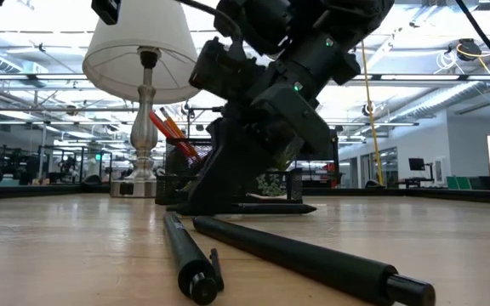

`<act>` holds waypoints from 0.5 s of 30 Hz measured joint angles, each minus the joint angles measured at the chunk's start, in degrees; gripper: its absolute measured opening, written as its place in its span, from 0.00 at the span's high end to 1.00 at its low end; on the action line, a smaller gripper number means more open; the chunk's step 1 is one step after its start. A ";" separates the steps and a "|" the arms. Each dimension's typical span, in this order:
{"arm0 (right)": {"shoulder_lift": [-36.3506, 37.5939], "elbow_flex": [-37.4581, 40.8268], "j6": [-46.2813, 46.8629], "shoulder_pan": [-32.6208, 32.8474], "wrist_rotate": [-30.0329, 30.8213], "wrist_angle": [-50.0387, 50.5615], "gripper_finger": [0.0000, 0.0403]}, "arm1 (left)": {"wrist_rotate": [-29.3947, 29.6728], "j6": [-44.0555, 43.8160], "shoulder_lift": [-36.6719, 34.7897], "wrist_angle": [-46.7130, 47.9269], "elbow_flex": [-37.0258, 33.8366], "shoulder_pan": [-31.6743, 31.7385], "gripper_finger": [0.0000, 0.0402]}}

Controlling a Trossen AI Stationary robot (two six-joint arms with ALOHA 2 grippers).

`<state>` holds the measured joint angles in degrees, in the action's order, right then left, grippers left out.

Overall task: Pick and place office supplies into organizer
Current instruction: Put the top black pen into the black desk organizer

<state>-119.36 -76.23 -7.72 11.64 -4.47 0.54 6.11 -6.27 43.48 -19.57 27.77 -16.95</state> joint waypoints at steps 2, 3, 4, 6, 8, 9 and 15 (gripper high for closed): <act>0.72 0.00 -0.39 0.00 0.15 -0.12 0.98 | 0.00 -0.02 0.00 0.00 0.00 0.00 0.83; 1.16 -0.01 -0.47 0.00 0.18 -0.35 0.99 | 0.00 -0.02 0.00 0.00 0.00 0.00 0.83; 1.49 -0.05 -0.50 0.00 0.18 -0.62 1.00 | 0.00 -0.02 0.00 0.02 0.00 -0.01 0.83; 1.63 -0.13 -0.49 0.00 0.18 -1.07 1.00 | 0.00 -0.06 0.00 0.01 0.00 -0.02 0.83; 1.77 -0.10 -0.50 0.00 0.18 0.36 0.99 | 0.00 -0.15 0.00 0.02 0.00 -0.01 0.83; 1.94 -0.09 -0.36 0.00 0.17 1.29 0.99 | 0.00 -0.18 0.00 0.04 0.00 0.00 0.83; 3.77 -0.17 0.72 -0.79 0.52 6.42 0.97 | 0.00 -0.13 0.00 0.04 0.00 0.00 0.83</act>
<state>-115.59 -76.40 -7.00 10.85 -3.95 6.96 6.11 -6.40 43.48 -19.53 27.77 -16.95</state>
